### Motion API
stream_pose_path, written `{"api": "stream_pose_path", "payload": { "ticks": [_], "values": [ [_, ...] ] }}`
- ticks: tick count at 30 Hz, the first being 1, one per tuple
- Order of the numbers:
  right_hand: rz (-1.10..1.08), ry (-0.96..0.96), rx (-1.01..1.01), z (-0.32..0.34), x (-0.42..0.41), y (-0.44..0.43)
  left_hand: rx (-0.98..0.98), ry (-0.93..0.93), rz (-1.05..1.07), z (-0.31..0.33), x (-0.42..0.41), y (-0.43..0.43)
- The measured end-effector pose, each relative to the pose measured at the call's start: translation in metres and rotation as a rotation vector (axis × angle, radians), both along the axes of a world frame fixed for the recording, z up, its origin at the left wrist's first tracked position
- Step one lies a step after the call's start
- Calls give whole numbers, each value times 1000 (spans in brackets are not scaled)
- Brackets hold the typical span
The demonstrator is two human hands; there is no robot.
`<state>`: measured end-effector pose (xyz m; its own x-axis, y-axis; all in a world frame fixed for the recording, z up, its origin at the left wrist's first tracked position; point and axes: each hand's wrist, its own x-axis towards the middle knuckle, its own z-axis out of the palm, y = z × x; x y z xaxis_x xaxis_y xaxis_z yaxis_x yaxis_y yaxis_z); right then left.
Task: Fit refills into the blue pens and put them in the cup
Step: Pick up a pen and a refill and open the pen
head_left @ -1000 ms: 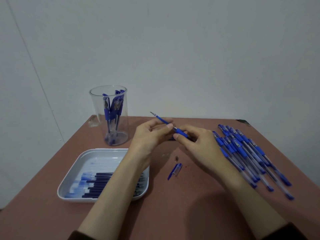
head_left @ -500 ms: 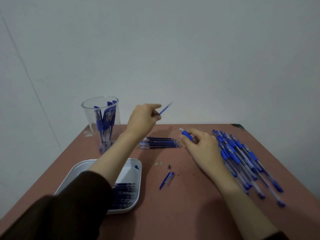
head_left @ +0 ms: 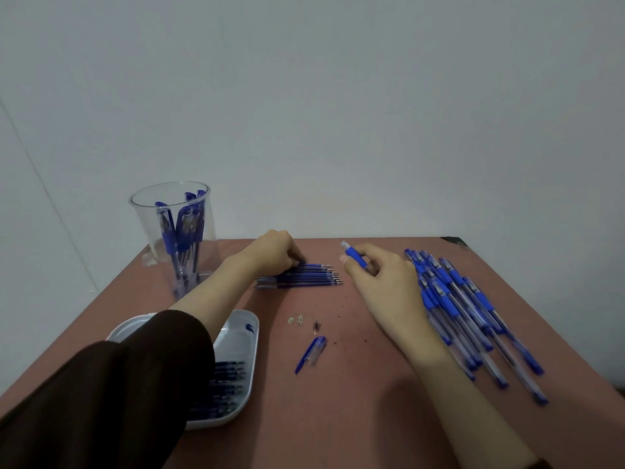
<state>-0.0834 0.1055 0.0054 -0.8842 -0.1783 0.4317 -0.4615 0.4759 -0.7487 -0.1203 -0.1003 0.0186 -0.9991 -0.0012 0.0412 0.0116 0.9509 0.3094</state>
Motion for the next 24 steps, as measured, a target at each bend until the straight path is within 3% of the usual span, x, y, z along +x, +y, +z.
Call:
{"api": "stream_pose_path", "payload": {
  "ticks": [8, 15, 24],
  "values": [
    [36, 15, 45, -4, 1, -5, 41, 84, 24, 7, 23, 1],
    [164, 16, 146, -11, 20, -26, 81, 193, -56, 32, 108, -5],
    [350, 65, 109, -21, 35, -41, 20, -181, -18, 18, 181, -45]
  ]
}}
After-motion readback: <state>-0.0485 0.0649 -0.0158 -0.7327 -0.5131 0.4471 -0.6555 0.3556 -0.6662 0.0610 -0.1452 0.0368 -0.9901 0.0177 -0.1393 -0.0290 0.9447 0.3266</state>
